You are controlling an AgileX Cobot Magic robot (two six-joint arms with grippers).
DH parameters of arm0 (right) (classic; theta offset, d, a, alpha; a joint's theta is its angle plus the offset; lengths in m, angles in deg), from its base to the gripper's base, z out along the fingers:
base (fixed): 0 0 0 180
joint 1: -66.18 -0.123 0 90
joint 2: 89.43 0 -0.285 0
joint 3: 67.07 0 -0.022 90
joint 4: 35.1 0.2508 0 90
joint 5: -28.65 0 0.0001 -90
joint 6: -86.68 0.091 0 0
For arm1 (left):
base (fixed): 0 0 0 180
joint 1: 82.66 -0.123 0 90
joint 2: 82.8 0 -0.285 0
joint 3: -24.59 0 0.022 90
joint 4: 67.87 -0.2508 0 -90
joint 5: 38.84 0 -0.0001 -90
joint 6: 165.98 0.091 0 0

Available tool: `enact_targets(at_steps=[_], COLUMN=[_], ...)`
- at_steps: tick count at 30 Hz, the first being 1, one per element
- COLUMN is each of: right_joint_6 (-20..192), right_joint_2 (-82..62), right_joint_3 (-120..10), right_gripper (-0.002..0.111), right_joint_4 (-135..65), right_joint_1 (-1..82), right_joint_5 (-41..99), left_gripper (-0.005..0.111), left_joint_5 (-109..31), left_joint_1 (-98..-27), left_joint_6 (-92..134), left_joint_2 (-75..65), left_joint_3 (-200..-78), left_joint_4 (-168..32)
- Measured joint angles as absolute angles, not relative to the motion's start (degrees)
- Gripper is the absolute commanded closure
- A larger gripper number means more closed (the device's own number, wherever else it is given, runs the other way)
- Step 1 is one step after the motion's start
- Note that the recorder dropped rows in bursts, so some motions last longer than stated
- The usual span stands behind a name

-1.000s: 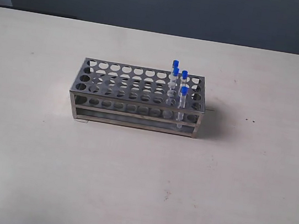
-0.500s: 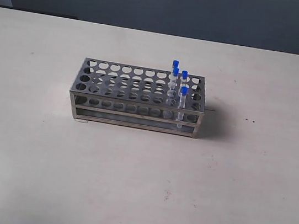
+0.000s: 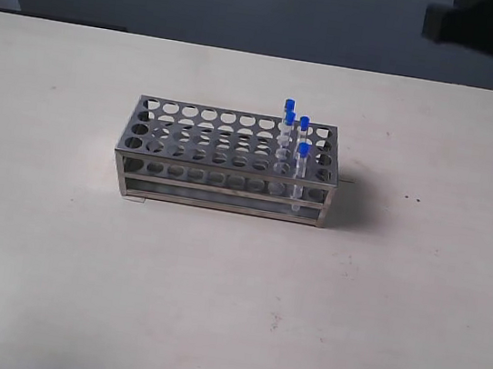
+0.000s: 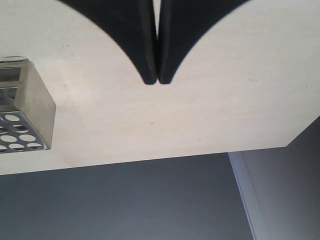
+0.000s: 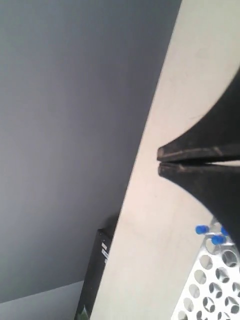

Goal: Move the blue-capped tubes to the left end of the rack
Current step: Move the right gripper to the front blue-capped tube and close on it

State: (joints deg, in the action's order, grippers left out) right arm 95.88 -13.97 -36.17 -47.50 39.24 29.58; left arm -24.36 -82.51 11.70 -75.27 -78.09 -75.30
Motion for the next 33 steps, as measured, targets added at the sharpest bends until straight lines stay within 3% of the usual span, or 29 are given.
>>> enact_targets(at_steps=[10, 20, 33], right_joint_6=[98.99, 104.05, 104.18], right_joint_2=[-13.97, -13.19, 1.09], right_joint_3=[-14.47, -12.78, -9.03], right_gripper=[0.109, 0.109, 0.107], right_joint_4=[-45.53, -56.02, -61.79], right_joint_1=[39.24, 39.21, 39.11], right_joint_5=[49.97, 60.41, 81.00], left_gripper=[0.106, 0.106, 0.106], left_joint_5=[-24.36, -24.36, -24.36], left_joint_1=[-82.51, -82.51, -82.51], left_joint_6=[11.70, 11.70, 11.70], left_joint_2=[-75.27, -75.27, -75.27], left_joint_3=[-78.09, -78.09, -78.09], left_joint_4=[-75.30, -75.30, -75.30])
